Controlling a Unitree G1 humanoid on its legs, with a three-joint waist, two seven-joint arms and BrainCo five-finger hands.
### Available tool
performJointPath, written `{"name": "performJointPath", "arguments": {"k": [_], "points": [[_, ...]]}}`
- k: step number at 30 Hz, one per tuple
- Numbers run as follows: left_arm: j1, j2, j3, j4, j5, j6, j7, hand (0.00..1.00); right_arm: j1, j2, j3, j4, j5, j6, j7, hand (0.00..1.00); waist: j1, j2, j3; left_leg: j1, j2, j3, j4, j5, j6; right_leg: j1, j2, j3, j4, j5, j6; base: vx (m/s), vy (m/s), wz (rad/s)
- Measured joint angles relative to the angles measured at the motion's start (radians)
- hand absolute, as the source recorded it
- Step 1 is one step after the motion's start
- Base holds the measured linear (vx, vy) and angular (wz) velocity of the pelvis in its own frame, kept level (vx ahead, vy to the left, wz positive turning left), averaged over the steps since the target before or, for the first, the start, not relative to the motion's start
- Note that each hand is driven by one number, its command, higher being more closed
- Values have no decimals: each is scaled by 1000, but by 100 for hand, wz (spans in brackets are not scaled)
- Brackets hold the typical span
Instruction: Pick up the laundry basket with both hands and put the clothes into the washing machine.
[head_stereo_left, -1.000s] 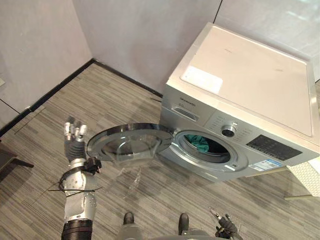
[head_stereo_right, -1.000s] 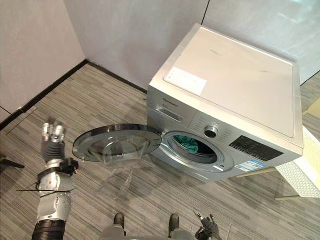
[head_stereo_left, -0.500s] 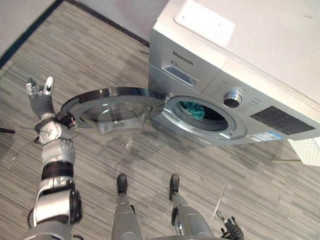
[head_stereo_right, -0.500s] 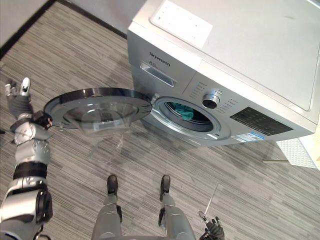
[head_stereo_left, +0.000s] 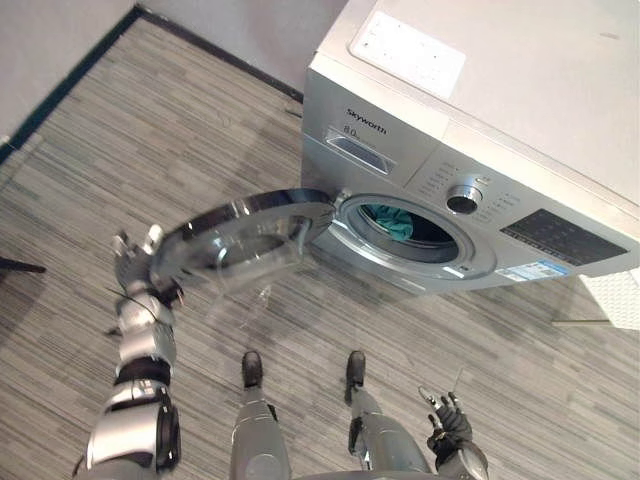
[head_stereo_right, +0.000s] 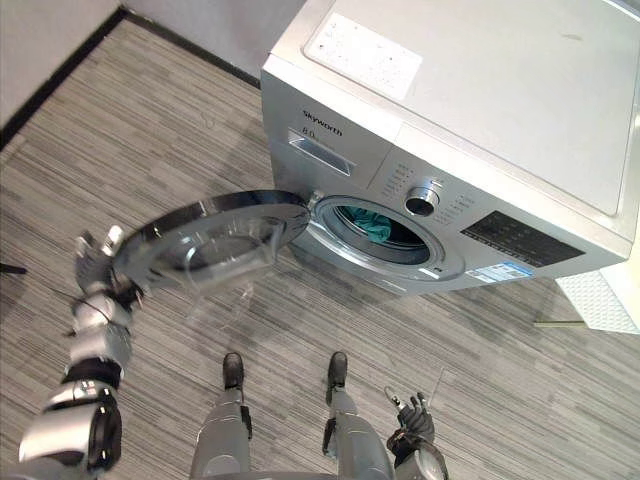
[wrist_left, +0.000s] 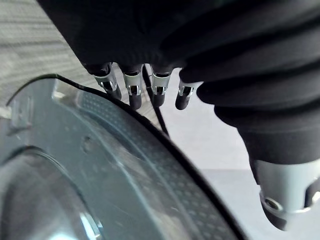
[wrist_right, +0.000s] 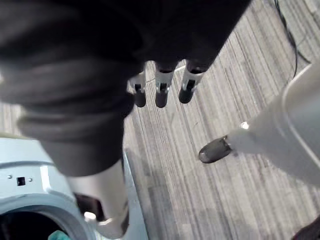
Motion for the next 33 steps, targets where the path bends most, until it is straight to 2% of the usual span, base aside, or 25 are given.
{"name": "performJointPath", "arguments": {"k": [1,3,4,7,10,11,13,15,17,22,28,30,33], "points": [[65,-44,-116,-25,-7,28,-30,0,-4,0,-13,19,-5,9,1,0,-1,11,-4,12,-4,-6,-10,4,0,-1,-2,0,19,-16,5,-58,-14,7],[122,-71,-254,-71,-11,51,-67,0,-2,4,-13,37,-6,10,3,0,-5,11,-8,29,-6,-8,-30,22,-1,-1,-1,3,31,-24,13,-72,-38,2],[165,-95,-404,-156,-27,73,-115,0,-2,0,-19,57,-6,9,13,0,-25,10,-16,42,-14,-12,-65,43,-1,-1,-5,4,35,-34,27,-49,-29,11],[171,-85,-553,-290,-43,87,-177,0,-4,-12,-24,96,-7,10,24,0,-56,8,-21,77,-33,-18,-116,68,7,8,-14,10,36,-34,30,-9,-1,8],[108,-57,-646,-408,-71,91,-214,0,-1,-24,-33,144,-7,13,25,0,-69,12,-29,119,-50,-2,-124,71,12,35,-25,38,34,-31,35,14,30,-17],[69,-42,-668,-442,-73,91,-225,0,7,-29,-33,168,-7,17,29,0,-89,21,-51,119,-59,-4,-127,71,12,36,-33,38,34,-30,37,46,30,1],[-25,-16,-683,-487,-92,88,-224,0,14,-35,-35,181,-6,19,40,0,-117,32,-61,137,-68,0,-130,69,15,46,-40,50,32,-25,44,58,23,-9],[-105,-19,-684,-488,-113,74,-221,0,14,-36,-35,181,-7,19,44,0,-134,36,-64,150,-71,17,-129,66,18,49,-42,64,32,-22,46,44,3,-26],[-192,-38,-684,-459,-120,53,-199,0,13,-35,-42,181,-7,18,43,0,-164,39,-65,167,-71,46,-127,63,26,53,-40,91,21,-9,36,68,-11,-35],[-207,-56,-682,-373,-116,45,-154,0,24,-29,-88,199,-7,17,39,0,-194,56,-68,189,-64,77,-91,20,27,77,-36,121,9,-4,35,52,-15,-23],[-80,-50,-641,-311,-107,49,-156,0,49,-27,-147,217,-8,29,26,0,-194,79,-76,220,-59,90,-75,-6,23,113,-33,132,-2,-13,34,18,-8,-6],[-19,-53,-606,-243,-84,58,-160,0,53,-27,-167,230,-7,32,21,0,-193,88,-82,224,-58,79,-75,-8,20,123,-33,121,-1,-22,34,12,-10,11],[14,-65,-537,-101,-55,70,-162,0,50,-30,-170,248,-8,33,21,0,-191,87,-84,240,-58,70,-78,-9,19,146,-33,107,0,-31,34,8,-6,13]]}}
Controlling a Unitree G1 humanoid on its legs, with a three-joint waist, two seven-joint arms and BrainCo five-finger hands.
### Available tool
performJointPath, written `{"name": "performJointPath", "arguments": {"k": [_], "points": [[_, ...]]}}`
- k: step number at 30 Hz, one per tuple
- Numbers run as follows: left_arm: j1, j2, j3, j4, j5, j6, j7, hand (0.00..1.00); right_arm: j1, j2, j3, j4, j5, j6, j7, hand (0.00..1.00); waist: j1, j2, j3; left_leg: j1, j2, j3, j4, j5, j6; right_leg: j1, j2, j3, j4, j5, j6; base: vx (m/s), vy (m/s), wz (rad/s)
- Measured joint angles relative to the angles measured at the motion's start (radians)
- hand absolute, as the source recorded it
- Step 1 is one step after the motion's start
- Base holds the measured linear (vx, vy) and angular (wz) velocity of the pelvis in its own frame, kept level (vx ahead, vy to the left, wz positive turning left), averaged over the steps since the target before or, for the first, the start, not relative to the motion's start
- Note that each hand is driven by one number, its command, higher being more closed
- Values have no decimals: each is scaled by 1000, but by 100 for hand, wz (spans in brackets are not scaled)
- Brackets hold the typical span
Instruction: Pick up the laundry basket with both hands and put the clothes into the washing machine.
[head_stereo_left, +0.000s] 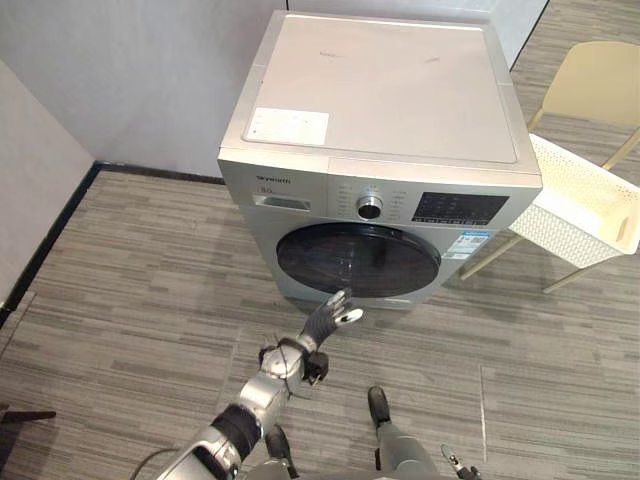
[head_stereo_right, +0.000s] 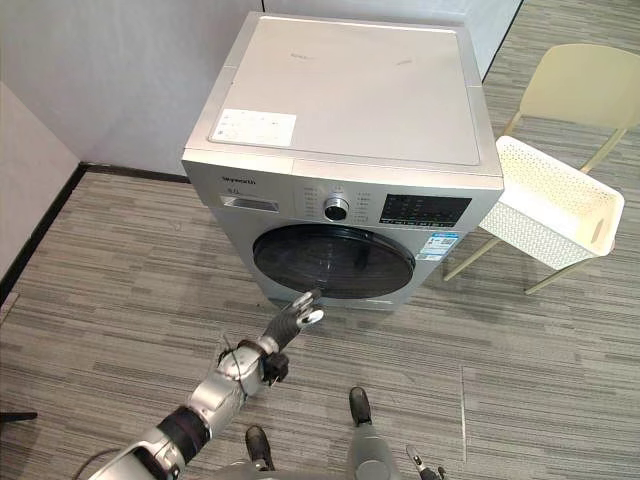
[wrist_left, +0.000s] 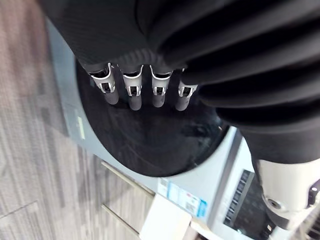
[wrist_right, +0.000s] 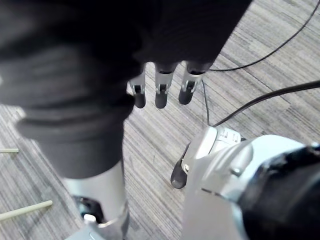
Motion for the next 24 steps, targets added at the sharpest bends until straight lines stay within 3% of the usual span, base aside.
{"name": "performJointPath", "arguments": {"k": [2,4,8,10,13,14,15,16,17,18,21,23,24], "points": [[16,-26,149,183,51,14,8,0,-8,0,0,5,-2,3,1,0,7,-2,-1,12,0,-4,-3,-2,-1,12,0,-1,0,-3,-1,1,-1,2],[46,-38,401,346,163,48,31,0,-17,-15,-2,31,-33,19,1,0,32,-5,-3,16,-1,-4,-4,-2,1,14,0,-1,0,-3,-1,0,0,0],[142,-39,684,402,304,85,77,0,-47,-21,-38,50,-101,48,5,0,69,-8,-9,56,-2,4,-10,-8,3,44,-1,-1,7,-14,-7,18,3,-3],[179,-39,759,406,340,101,104,0,-68,-27,-38,47,-126,53,9,0,87,-12,-12,60,-5,3,0,-19,8,41,-7,-8,43,-45,-9,16,28,15],[203,-60,795,389,362,112,116,0,-91,-28,-36,35,-154,69,21,0,113,-30,-12,27,-44,-38,96,-69,56,17,-80,-75,196,-156,13,12,122,85],[220,-69,804,355,362,112,114,0,-88,-27,-36,30,-155,71,23,0,115,-41,-21,-25,-70,-81,194,-124,57,31,-134,-140,291,-209,35,56,175,133],[221,-90,808,335,358,108,113,0,-82,-27,-36,30,-156,73,23,0,123,-35,-24,-27,-85,-124,223,-158,69,10,-155,-147,412,-224,24,50,150,141],[222,-102,812,326,357,103,113,0,-84,-32,-35,27,-156,77,24,0,129,-43,-15,-28,-96,-149,238,-167,81,-29,-168,-135,526,-223,-12,51,161,144],[218,-112,825,314,347,93,113,0,-84,-24,-37,11,-153,81,25,0,126,-31,-18,-22,-115,-216,247,-172,92,-88,-173,-107,720,-152,-122,82,189,207],[211,-133,835,305,331,91,113,0,-80,-15,-33,-1,-163,80,23,0,120,-22,-16,5,-122,-287,228,-172,105,-152,-161,-53,897,-54,-157,115,171,213],[215,-130,883,306,292,91,116,0,-93,3,-9,-2,-168,79,18,0,129,-55,-14,13,-127,-385,244,-168,118,-204,-104,-53,975,-194,-63,209,-10,137],[211,-129,884,307,291,91,118,0,-94,10,-9,-12,-164,71,14,0,127,-60,-14,16,-144,-460,243,-175,127,-230,-83,-77,861,-238,-5,206,-37,120],[210,-131,881,309,291,90,118,0,-90,11,-11,-21,-163,71,12,0,125,-58,-15,18,-147,-474,240,-177,130,-231,-84,-80,796,-239,-4,331,-113,97]]}}
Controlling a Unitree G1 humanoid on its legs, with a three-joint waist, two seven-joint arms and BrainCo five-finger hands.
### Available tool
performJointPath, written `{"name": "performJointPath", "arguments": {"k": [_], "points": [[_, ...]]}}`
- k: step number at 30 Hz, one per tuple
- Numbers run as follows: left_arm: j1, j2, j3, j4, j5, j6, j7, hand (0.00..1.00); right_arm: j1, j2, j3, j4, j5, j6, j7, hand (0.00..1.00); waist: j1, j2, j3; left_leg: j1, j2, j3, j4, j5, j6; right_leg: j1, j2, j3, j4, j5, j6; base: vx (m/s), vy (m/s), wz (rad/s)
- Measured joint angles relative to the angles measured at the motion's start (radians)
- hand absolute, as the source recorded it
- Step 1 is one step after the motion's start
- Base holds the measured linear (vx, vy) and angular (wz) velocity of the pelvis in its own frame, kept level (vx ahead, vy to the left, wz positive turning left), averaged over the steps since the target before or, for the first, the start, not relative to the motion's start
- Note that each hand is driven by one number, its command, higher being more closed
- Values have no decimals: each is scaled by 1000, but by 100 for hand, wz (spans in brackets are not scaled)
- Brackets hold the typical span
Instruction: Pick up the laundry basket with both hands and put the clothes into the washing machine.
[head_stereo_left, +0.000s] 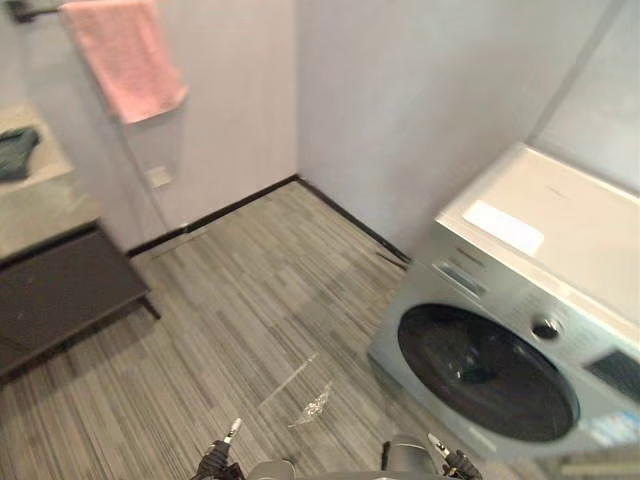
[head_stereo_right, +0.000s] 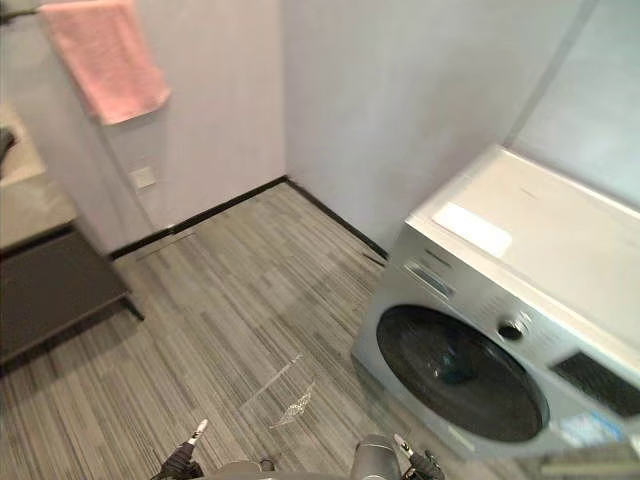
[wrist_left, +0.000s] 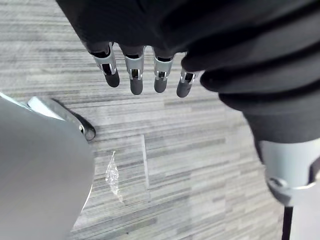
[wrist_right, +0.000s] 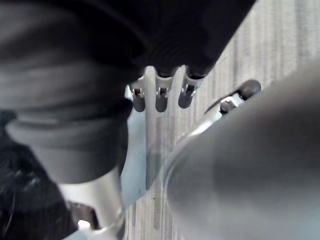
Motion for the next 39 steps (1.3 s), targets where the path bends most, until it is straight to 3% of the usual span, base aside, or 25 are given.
{"name": "performJointPath", "arguments": {"k": [2,3,4,5,6,7,8,9,11,13,15,17,19,20,21,22,23,25,32,34,37,39], "points": [[3,-6,4,2,23,-2,4,0,13,4,-6,-19,9,-1,-5,0,-1,9,-3,25,-8,-46,-9,-28,-6,49,-16,3,-340,15,-12,399,-216,78],[6,-8,7,2,28,-3,14,0,15,8,-8,-19,9,-1,-7,0,0,8,-7,39,-9,-64,-3,-54,-10,74,-30,-11,-436,41,-29,252,-192,56],[6,-9,7,2,30,-3,20,0,18,10,-6,-19,9,-1,-9,0,0,6,-10,49,-8,-71,1,-71,-15,87,-39,-30,-465,58,-32,350,-369,45],[12,-6,7,2,30,-3,23,0,27,14,-7,-15,8,2,-11,0,0,-5,-26,69,-3,-80,0,-103,-31,114,-49,-67,-509,108,-21,324,-355,34],[13,-7,6,5,31,-3,23,0,26,10,-9,-9,8,3,-11,0,-3,1,-33,79,9,-87,-5,-115,-43,122,-49,-85,-512,177,8,502,-532,35],[18,-15,5,22,30,-3,22,0,16,-14,-16,1,7,7,-10,0,-4,31,-58,103,62,-87,-36,-109,-70,126,-16,-127,-480,181,1,456,-408,23],[22,-25,-3,32,28,-5,21,0,-8,-34,-30,34,6,8,-12,0,-6,56,-71,116,100,-35,-69,-68,-120,122,13,-146,-459,156,-15,446,-375,14],[22,-26,-9,41,26,-5,21,0,-26,-55,-27,46,2,13,-11,0,-14,63,-75,122,121,4,-87,-33,-153,126,24,-162,-454,138,-26,414,-330,9],[17,-23,-19,44,19,-5,22,0,-43,-62,-24,98,-15,43,-12,0,-20,66,-73,113,161,79,-62,31,-191,168,54,-206,-476,115,-56,364,-327,25],[19,-18,-38,42,-12,-6,23,0,-37,-66,-36,124,-14,65,-11,0,-20,68,-67,93,198,172,28,58,-217,232,80,-239,-511,100,-78,313,-262,31],[19,-16,-47,41,-22,-6,22,0,-59,-84,-81,179,44,138,11,0,-27,72,-59,71,241,314,111,95,-213,292,90,-269,-547,97,-83,248,-196,27],[17,-21,-65,40,-22,-7,19,0,-60,-83,-114,186,64,153,10,0,-47,79,-49,63,254,388,132,101,-202,329,81,-293,-567,97,-83,146,-34,66],[-3,-17,-88,41,-21,-5,16,0,-42,-78,-142,186,77,138,-5,0,-53,80,-30,43,233,454,134,32,-205,388,50,-319,-570,97,-83,84,119,138],[-13,-14,-115,35,-18,-5,17,0,-18,-78,-143,182,77,95,-15,0,-54,86,-27,1,181,458,34,82,-184,411,48,-346,-551,91,-77,31,198,190],[-6,-4,-159,22,-12,-5,17,0,-5,-63,-141,176,77,68,-15,0,-57,82,-32,22,164,486,-36,88,-123,404,42,-339,-522,60,-67,4,170,178],[-5,10,-174,20,-8,-5,18,0,-2,-54,-133,176,77,57,-15,0,-61,80,-38,40,145,463,-97,96,-111,398,40,-318,-521,39,-56,-3,109,158],[-8,59,-195,25,13,-3,20,0,-6,-25,-110,175,76,45,-12,0,-69,11,-39,54,94,426,-210,161,-84,396,16,-271,-538,8,-40,-12,65,108],[10,96,-195,54,31,9,22,0,-34,1,-111,172,76,32,-12,0,-68,-22,-34,63,65,400,-289,218,-78,399,24,-223,-584,8,-38,-35,43,60],[18,61,-200,59,64,11,21,0,-31,-30,-72,144,34,12,-12,0,-78,34,-17,110,61,395,-355,257,-75,411,33,-192,-591,11,-32,-81,20,-4],[13,43,-200,60,63,9,19,0,-31,-40,-66,142,30,12,-13,0,-79,35,-11,110,61,394,-358,257,-75,405,31,-191,-579,7,-25,-62,4,1],[-1,48,-201,61,63,6,20,0,-30,-31,-62,133,16,13,-14,0,-79,15,3,112,35,395,-353,247,-72,373,-15,-192,-496,-31,34,-10,37,10],[-10,47,-209,58,63,2,27,0,-38,-26,-46,105,12,13,-14,0,-72,3,34,126,29,391,-357,231,-50,303,-38,-152,-294,-14,86,3,56,1]]}}
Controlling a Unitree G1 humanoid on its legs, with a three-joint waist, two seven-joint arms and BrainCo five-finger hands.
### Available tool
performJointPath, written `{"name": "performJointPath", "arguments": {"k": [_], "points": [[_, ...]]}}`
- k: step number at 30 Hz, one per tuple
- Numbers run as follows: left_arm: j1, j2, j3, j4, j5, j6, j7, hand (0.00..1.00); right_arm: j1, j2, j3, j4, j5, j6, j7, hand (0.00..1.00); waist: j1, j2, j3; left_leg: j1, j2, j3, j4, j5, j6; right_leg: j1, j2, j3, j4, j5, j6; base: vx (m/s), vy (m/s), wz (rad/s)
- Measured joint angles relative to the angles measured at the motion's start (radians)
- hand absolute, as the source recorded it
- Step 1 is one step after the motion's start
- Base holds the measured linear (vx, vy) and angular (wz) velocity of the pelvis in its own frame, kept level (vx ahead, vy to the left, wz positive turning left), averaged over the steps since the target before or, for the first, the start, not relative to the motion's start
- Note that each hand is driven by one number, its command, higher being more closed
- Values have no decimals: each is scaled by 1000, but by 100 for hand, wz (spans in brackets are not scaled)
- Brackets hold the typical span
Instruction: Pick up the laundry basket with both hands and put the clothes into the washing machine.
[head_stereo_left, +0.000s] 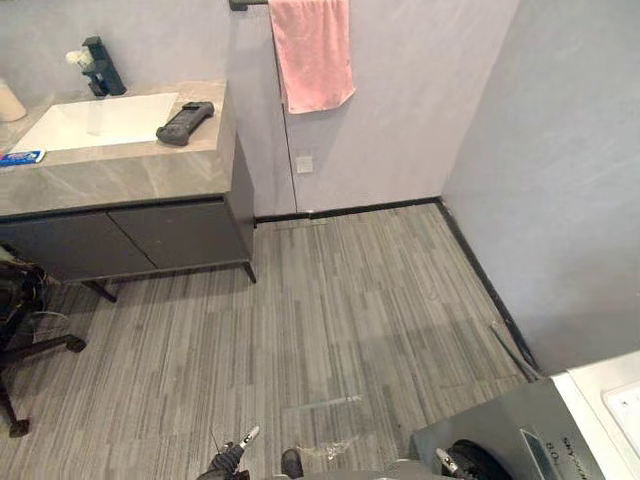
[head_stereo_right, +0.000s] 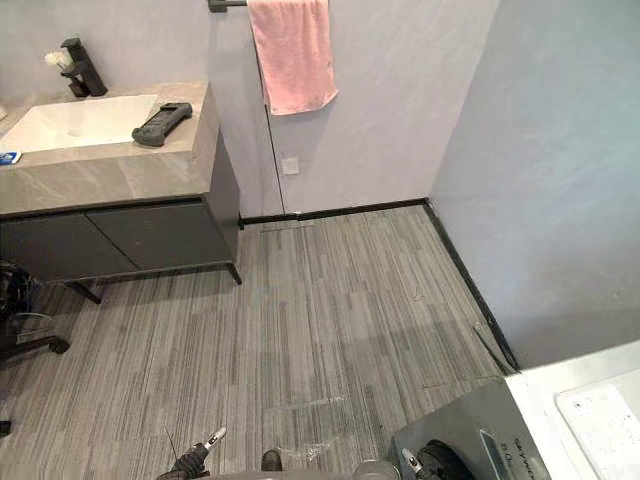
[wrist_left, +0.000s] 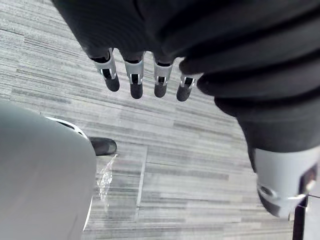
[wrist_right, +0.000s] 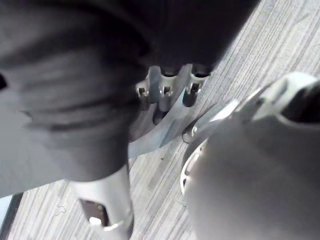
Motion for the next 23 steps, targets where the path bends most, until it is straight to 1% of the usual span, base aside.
{"name": "performJointPath", "arguments": {"k": [1,2,3,4,5,6,7,9,10,11,12,13,14,15,17,20,23], "points": [[-2,0,1,-1,0,0,3,0,-7,3,2,-15,1,-1,1,0,-1,5,9,9,7,1,0,-2,3,-26,-1,17,63,24,13,-40,43,-8],[-8,-1,4,-9,0,0,11,0,-9,10,12,-42,0,-3,2,0,-2,11,29,26,25,3,1,-4,7,-80,10,40,169,90,-13,-15,61,-3],[-10,-1,14,-18,0,0,14,0,-9,14,27,-54,-4,-6,2,0,0,17,38,29,42,3,3,-7,11,-114,26,58,198,79,-62,16,62,-1],[-8,0,18,-25,-2,-1,14,0,-7,18,36,-57,-5,-6,3,0,4,10,37,29,46,2,3,-8,11,-118,34,66,190,74,-73,25,28,9],[-7,4,22,-40,-3,-1,14,0,-2,30,47,-69,-5,-7,2,0,6,-3,36,26,48,-9,3,-8,12,-119,48,67,165,75,-75,80,-19,29],[-7,1,37,-39,-3,-1,13,0,4,36,43,-75,-6,-11,2,0,6,-6,35,27,44,-25,7,-8,11,-116,58,64,129,98,-86,80,-46,32],[-8,0,47,-40,-4,-1,12,0,6,37,41,-75,-6,-11,2,0,6,-8,34,27,38,-27,7,-8,11,-114,57,62,117,117,-92,97,-62,25],[-3,-14,60,-38,-5,-1,13,0,6,26,38,-75,-6,-12,3,0,4,-2,28,22,34,-38,7,-3,4,-94,57,58,92,109,-93,60,-56,14],[0,-27,57,-37,-5,-2,12,0,6,16,30,-72,-8,-13,3,0,3,22,20,9,37,-46,7,-2,2,-71,73,46,34,98,-110,57,-60,16],[0,-37,58,-37,-5,-2,13,0,5,12,13,-67,-15,-13,2,0,4,34,15,1,37,-48,7,2,1,-31,81,44,-52,87,-122,51,-60,7],[0,-39,59,-36,-5,-2,13,0,4,8,9,-60,-18,-12,2,0,9,38,14,-1,36,-47,7,5,2,-9,85,45,-105,85,-124,47,-58,-9],[-1,-40,58,-35,-5,-2,13,0,2,4,7,-45,-25,-12,2,0,19,40,12,-4,34,-44,7,7,-2,29,91,45,-190,85,-124,40,-64,-12],[-7,-39,56,-30,-5,-2,12,0,2,3,6,-36,-28,-11,2,0,23,39,11,-7,32,-43,7,9,-5,61,94,44,-258,85,-124,37,-86,-8],[-12,-37,55,-26,-4,-1,12,0,0,2,6,-32,-30,-11,2,0,23,38,10,-9,31,-42,6,11,-8,74,97,45,-289,84,-123,18,-75,-4],[-11,-31,53,-24,-4,-1,11,0,-6,-1,6,-22,-36,-12,3,0,23,39,9,-10,34,-37,5,16,-15,79,108,48,-308,82,-120,-24,-72,-8],[-14,-18,11,-11,-4,-1,10,0,-12,-12,20,2,-34,-12,5,0,19,42,2,-9,50,-41,-2,27,-29,77,122,46,-315,78,-115,-72,-73,-2],[-13,-17,-4,-8,-3,-1,-1,0,-12,-16,22,10,-36,-12,8,0,16,45,-9,-11,52,-49,-2,29,-32,82,124,38,-319,67,-108,-66,-33,8]]}}
